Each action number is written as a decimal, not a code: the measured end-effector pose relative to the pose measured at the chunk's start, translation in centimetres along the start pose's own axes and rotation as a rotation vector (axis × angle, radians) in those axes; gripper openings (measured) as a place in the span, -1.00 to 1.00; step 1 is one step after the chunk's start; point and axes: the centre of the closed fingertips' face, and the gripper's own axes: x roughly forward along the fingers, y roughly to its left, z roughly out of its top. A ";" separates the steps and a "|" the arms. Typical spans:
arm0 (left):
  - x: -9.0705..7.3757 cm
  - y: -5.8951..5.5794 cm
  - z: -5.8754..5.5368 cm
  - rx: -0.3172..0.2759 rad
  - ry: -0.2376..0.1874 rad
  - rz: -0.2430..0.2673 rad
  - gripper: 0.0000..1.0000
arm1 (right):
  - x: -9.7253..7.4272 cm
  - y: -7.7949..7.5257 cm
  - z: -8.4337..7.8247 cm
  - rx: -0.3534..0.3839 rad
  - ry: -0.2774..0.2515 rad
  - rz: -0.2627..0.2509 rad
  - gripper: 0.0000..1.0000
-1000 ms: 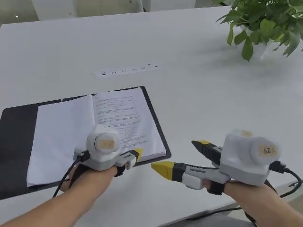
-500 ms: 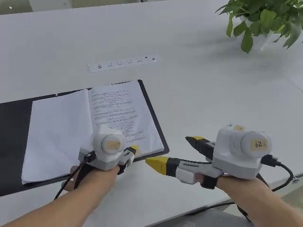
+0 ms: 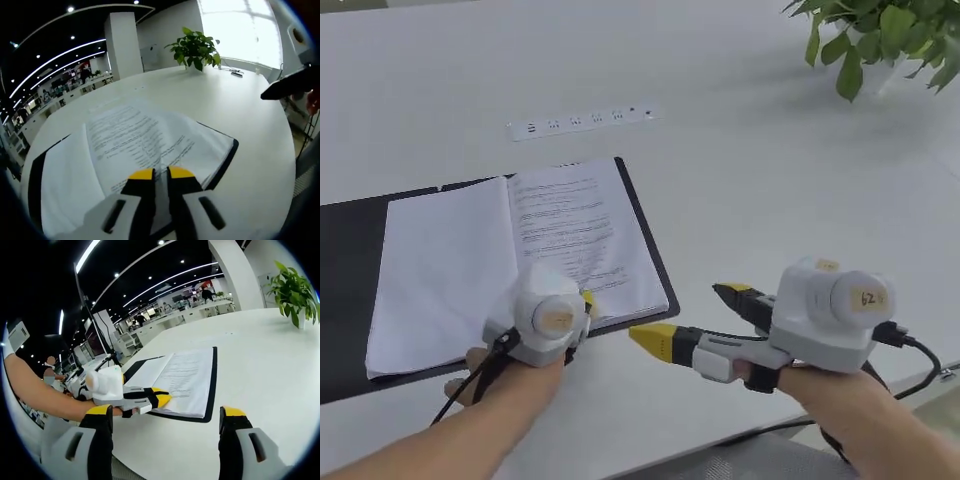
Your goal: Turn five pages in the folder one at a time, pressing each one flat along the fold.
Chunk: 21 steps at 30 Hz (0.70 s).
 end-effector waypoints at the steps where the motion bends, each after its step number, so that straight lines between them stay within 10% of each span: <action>1: 0.0 0.1 0.0 0.018 0.003 0.011 -0.91 | 0.2 0.0 -0.1 0.003 0.002 0.001 0.75; 21: 0.2 0.4 0.1 -0.063 -0.012 0.020 -1.00 | 7.2 -2.6 -1.2 0.121 0.070 -0.001 0.12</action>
